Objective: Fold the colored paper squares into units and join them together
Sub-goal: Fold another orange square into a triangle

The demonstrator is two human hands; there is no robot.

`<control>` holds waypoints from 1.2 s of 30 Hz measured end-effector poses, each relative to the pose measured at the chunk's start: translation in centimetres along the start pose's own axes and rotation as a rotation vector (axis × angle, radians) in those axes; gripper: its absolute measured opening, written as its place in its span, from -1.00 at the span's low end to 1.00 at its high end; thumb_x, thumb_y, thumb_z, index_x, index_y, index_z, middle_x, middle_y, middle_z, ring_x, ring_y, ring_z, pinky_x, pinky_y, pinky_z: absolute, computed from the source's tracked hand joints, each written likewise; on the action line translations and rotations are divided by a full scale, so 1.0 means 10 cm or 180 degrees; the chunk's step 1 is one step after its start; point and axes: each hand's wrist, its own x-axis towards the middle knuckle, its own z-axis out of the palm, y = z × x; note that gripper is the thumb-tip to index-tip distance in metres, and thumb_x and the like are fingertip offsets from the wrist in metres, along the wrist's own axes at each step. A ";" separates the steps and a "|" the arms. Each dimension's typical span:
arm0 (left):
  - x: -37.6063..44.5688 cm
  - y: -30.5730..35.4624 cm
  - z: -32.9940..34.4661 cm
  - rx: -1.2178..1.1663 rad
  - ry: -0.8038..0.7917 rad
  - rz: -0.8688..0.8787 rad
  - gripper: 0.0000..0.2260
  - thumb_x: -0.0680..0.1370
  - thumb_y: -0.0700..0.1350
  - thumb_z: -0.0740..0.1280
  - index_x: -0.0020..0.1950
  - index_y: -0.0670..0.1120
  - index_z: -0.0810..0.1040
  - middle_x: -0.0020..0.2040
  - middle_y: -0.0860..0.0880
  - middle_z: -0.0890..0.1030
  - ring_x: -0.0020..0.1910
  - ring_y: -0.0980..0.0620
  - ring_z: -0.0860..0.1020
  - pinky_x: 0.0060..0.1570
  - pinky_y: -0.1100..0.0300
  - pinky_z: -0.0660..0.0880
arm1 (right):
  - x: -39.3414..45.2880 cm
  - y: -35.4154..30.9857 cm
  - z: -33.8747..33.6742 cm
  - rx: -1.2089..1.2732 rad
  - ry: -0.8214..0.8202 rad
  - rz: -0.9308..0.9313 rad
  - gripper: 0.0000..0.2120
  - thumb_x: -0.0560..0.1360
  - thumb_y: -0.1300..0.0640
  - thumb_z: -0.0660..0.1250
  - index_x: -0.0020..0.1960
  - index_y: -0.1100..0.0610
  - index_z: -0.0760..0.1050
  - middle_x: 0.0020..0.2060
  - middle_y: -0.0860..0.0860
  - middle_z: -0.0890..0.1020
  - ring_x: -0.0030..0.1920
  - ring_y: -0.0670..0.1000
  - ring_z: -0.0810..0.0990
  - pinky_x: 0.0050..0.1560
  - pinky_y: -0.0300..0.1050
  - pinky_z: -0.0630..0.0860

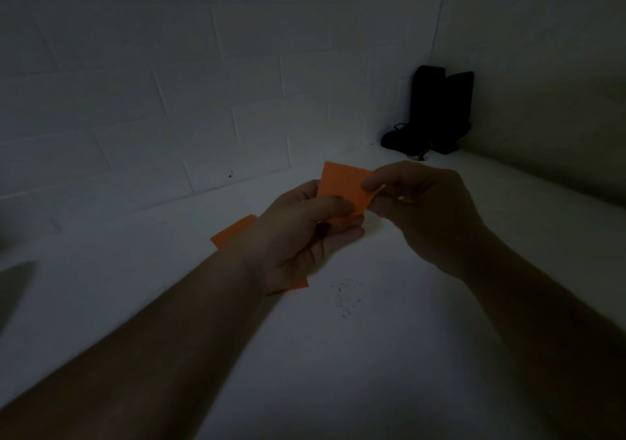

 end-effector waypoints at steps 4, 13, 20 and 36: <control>-0.01 -0.02 0.00 0.0349 -0.0025 0.0060 -0.80 0.64 -0.31 0.28 0.19 -0.17 0.64 -0.11 -0.10 0.70 -0.18 0.03 0.69 -0.08 0.15 0.69 | 0.01 -0.04 -0.02 -0.0055 -0.0409 -0.0209 -0.72 0.41 0.31 0.52 -0.14 -0.08 0.63 -0.10 -0.07 0.69 -0.08 -0.08 0.66 0.01 -0.18 0.58; 0.03 -0.08 -0.03 0.0972 0.0140 0.0483 -0.79 0.65 -0.34 0.27 0.23 -0.21 0.61 0.00 -0.20 0.73 -0.10 -0.02 0.71 -0.01 0.12 0.68 | 0.00 -0.04 -0.03 0.0035 -0.0434 0.0167 -0.81 0.41 0.26 0.53 -0.13 -0.02 0.66 -0.21 -0.09 0.71 -0.14 -0.14 0.68 -0.02 -0.27 0.57; 0.01 -0.09 -0.02 0.1082 0.0063 0.0612 -0.77 0.64 -0.40 0.24 0.22 -0.25 0.60 0.02 -0.22 0.73 -0.04 -0.09 0.72 0.07 0.04 0.68 | 0.00 -0.06 -0.02 0.0813 -0.0375 0.0656 -0.75 0.42 0.34 0.50 -0.12 -0.02 0.64 -0.21 0.02 0.72 -0.17 0.02 0.69 -0.06 -0.08 0.64; 0.04 -0.12 -0.11 0.2122 0.0707 0.1811 -0.82 0.60 -0.13 0.45 0.18 0.04 0.70 -0.08 0.01 0.74 -0.08 0.03 0.72 0.13 -0.07 0.65 | 0.02 -0.03 0.00 0.1036 -0.0159 0.0854 -0.82 0.49 0.44 0.39 -0.06 0.19 0.62 -0.27 0.17 0.60 -0.29 0.11 0.57 -0.14 0.00 0.62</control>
